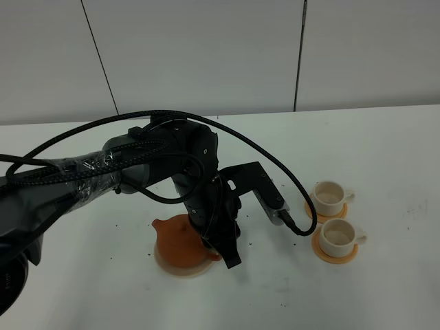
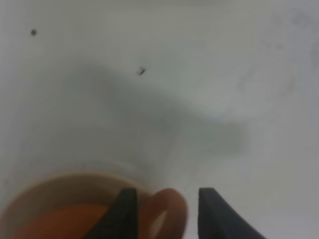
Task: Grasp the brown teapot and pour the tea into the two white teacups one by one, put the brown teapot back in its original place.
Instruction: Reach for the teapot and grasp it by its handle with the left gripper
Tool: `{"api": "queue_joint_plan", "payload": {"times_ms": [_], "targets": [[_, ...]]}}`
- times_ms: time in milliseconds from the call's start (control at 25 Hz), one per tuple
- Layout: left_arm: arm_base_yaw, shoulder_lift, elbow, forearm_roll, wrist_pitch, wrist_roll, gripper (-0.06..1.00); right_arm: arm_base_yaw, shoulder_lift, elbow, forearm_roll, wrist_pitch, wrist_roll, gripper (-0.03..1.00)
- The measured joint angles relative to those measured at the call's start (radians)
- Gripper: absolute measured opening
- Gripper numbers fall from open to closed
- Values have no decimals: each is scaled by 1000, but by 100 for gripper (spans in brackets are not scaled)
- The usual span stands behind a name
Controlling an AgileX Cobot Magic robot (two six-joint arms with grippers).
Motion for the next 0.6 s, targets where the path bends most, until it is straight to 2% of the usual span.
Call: {"api": "queue_joint_plan", "payload": {"times_ms": [600], "targets": [[0,-4,-2,-27,47,55,36,0,0,0,0,0,0,30]]}}
